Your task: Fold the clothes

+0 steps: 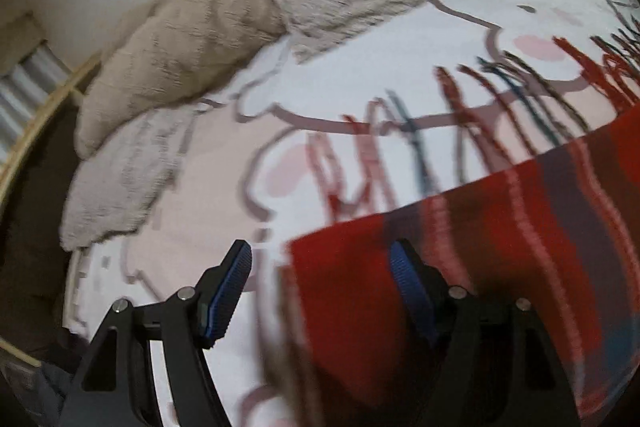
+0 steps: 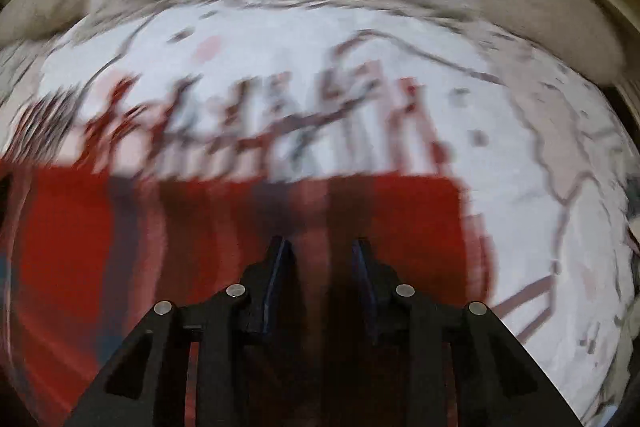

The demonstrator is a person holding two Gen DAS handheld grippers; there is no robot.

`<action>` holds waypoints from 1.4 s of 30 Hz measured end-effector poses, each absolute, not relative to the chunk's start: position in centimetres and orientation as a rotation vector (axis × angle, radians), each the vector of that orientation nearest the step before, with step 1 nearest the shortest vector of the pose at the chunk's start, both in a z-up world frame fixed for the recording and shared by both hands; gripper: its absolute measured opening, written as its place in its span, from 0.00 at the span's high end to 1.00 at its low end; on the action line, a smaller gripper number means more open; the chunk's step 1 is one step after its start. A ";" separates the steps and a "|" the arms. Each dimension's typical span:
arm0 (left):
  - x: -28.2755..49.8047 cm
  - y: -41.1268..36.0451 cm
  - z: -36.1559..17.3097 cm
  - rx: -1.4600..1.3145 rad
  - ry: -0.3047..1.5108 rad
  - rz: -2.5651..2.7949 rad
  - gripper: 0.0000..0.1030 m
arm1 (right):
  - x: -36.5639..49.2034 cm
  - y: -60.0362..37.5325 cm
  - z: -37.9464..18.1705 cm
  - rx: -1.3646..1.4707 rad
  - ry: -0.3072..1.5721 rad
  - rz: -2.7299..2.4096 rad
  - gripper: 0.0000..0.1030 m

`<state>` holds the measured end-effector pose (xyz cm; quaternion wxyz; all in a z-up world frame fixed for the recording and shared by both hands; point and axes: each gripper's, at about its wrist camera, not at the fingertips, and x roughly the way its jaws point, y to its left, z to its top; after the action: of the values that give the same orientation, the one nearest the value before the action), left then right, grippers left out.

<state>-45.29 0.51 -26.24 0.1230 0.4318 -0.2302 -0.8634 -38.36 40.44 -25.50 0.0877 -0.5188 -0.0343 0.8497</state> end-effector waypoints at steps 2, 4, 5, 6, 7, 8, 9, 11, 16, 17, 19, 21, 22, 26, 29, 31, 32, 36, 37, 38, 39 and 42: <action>-43.1 0.1 -24.7 1.171 -0.695 -2.571 0.30 | -37.5 41.3 -24.1 -1.503 -0.098 2.541 0.68; -39.3 0.6 -23.1 1.084 -0.770 -2.655 0.30 | -36.1 41.7 -22.5 -1.475 -0.105 2.577 0.68; -36.8 1.0 -22.5 1.079 -0.797 -2.701 0.30 | -34.2 41.1 -21.5 -1.481 -0.142 2.641 0.68; -34.3 1.3 -22.0 1.074 -0.824 -2.748 0.30 | -32.0 40.2 -20.8 -1.475 -0.197 2.692 0.68; -31.7 1.7 -21.4 1.069 -0.850 -2.793 0.30 | -30.0 39.4 -20.3 -1.470 -0.245 2.728 0.68; -28.7 2.1 -20.9 1.066 -0.868 -2.834 0.30 | -27.9 38.6 -20.0 -1.474 -0.276 2.761 0.68; -26.1 2.7 -20.4 1.041 -0.893 -2.866 0.30 | -25.5 37.6 -19.8 -1.488 -0.296 2.797 0.68; -21.2 3.8 -19.8 1.026 -0.941 -2.935 0.30 | -19.9 35.7 -20.1 -1.525 -0.302 2.854 0.68; -11.1 6.8 -20.4 1.122 -1.048 -3.060 0.30 | -8.1 29.4 -21.9 -1.690 -0.302 2.979 0.68; -9.5 7.4 -20.7 1.137 -1.091 -3.065 0.30 | -6.0 27.9 -21.9 -1.699 -0.312 3.015 0.68; -6.5 8.3 -21.8 1.158 -1.195 -3.039 0.30 | -2.2 25.3 -21.8 -1.677 -0.342 3.101 0.68; -4.4 8.2 -22.9 1.181 -1.270 -2.973 0.30 | 0.5 23.3 -21.8 -1.650 -0.394 3.161 0.68; -3.7 8.0 -23.4 1.177 -1.295 -2.931 0.30 | 1.6 22.7 -22.0 -1.629 -0.439 3.154 0.68; -2.4 5.6 -25.4 1.258 -1.274 -2.774 0.30 | 3.9 24.9 -23.4 -1.612 -0.454 2.995 0.68; -1.5 4.0 -25.6 1.258 -1.206 -2.765 0.30 | 5.0 30.3 -23.9 -1.611 -0.320 2.868 0.68; -0.8 3.5 -25.2 1.230 -1.186 -2.771 0.30 | 6.1 33.9 -23.9 -1.574 -0.286 2.779 0.68; -0.5 3.2 -25.0 1.214 -1.179 -2.774 0.30 | 6.9 35.4 -23.6 -1.543 -0.288 2.739 0.68; 1.6 3.4 -24.5 1.018 -1.342 -2.772 0.30 | 10.7 39.3 -22.0 -1.384 -0.415 2.619 0.39; 2.2 3.5 -24.9 0.918 -1.473 -2.728 0.30 | 12.1 38.8 -21.6 -1.311 -0.536 2.604 0.12; 2.6 3.7 -25.5 0.861 -1.569 -2.692 0.30 | 13.3 38.1 -21.4 -1.249 -0.656 2.583 0.07; 3.0 3.8 -26.0 0.804 -1.662 -2.652 0.30 | 14.3 37.2 -21.4 -1.204 -0.773 2.557 0.07; 4.1 4.2 -27.4 0.658 -1.867 -2.552 0.32 | 16.7 34.4 -22.1 -1.168 -1.041 2.519 0.07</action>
<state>4.06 4.23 -27.37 -0.0441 0.2034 -0.5775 -0.7894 16.74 34.42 -22.11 0.0879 -0.3923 -0.3498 0.8462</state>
